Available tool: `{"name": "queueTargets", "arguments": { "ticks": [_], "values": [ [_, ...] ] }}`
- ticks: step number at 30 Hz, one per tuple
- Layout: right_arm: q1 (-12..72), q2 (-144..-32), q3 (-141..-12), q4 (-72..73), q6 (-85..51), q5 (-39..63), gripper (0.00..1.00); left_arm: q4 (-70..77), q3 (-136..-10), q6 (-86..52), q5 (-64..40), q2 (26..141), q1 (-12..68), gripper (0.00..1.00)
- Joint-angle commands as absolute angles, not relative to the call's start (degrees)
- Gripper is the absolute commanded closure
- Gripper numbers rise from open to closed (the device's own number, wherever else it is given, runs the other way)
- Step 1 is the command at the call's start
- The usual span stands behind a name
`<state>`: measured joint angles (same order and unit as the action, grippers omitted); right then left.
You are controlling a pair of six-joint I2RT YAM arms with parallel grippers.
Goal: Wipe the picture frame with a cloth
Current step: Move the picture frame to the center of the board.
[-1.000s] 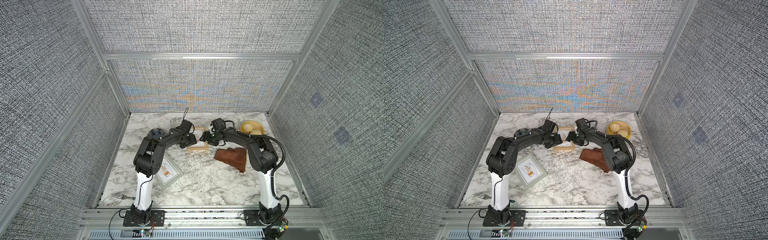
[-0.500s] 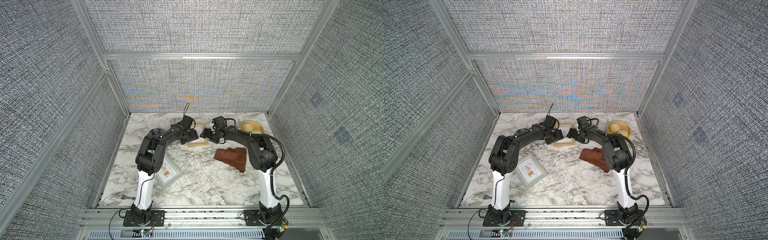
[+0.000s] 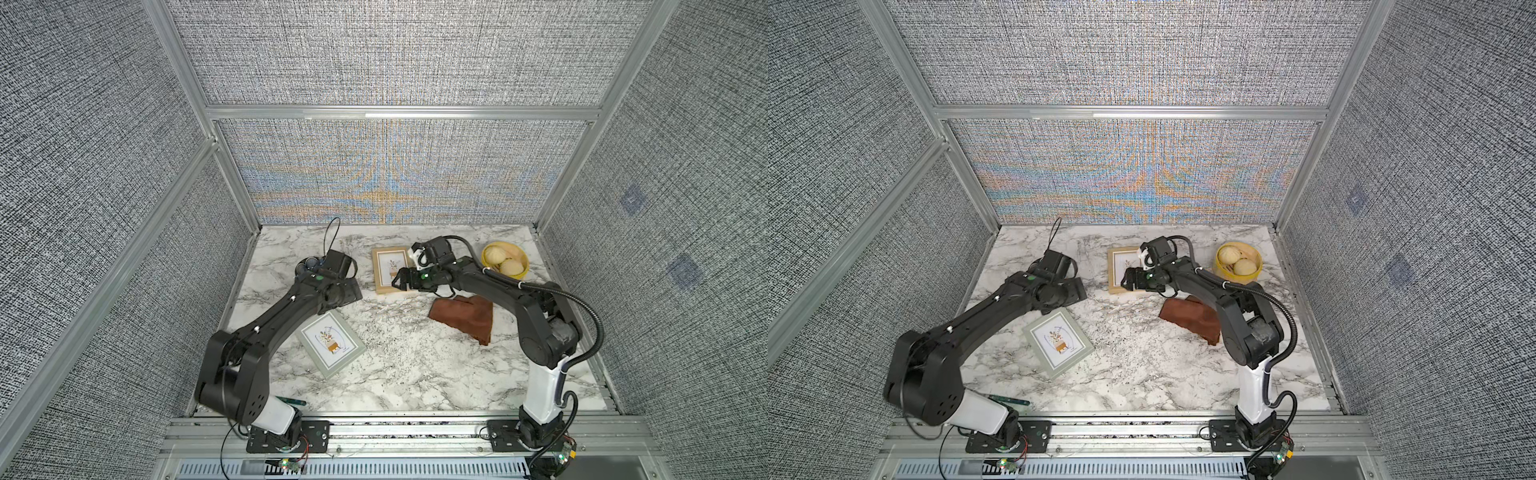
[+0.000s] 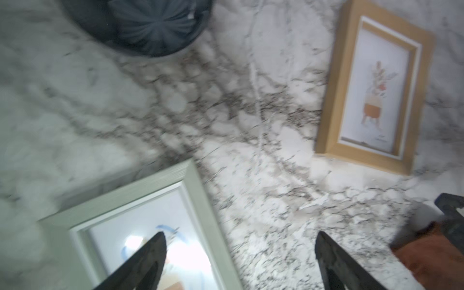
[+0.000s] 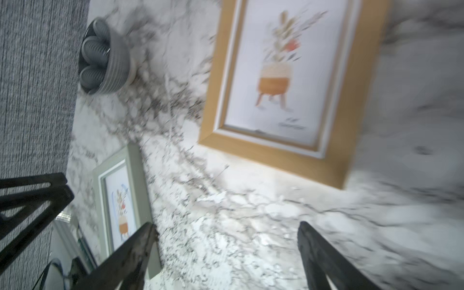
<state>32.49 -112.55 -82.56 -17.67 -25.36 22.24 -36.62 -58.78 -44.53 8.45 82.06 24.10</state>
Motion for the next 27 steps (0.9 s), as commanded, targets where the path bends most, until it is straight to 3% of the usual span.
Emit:
{"name": "queueTargets", "arguments": {
  "ticks": [1, 10, 17, 19, 27],
  "values": [
    [36.46, -115.09, -84.56, -17.59, -24.91, 28.64, 0.10, -43.94, -52.38, -50.78, 15.35, 73.79, 22.49, 0.09],
    [46.14, -126.84, -97.29, -21.48, -25.25, 31.20, 0.11, -47.32, -36.35, -57.28, 17.58, 54.91, 17.32, 0.08],
    [49.25, -133.74, -105.78, -26.40, -24.21, 31.42, 0.14, -35.98, -30.99, -56.43, 10.90, 56.04, 15.66, 0.05],
    [49.72, -135.26, -107.82, -28.39, -23.60, 31.76, 0.17, -33.85, -30.30, -56.10, 9.56, 56.99, 15.40, 0.00],
    [50.36, -136.62, -109.34, -32.48, -21.63, 31.99, 0.33, -27.46, -29.28, -55.20, 5.62, 60.31, 15.46, 0.03]
  ]
}}
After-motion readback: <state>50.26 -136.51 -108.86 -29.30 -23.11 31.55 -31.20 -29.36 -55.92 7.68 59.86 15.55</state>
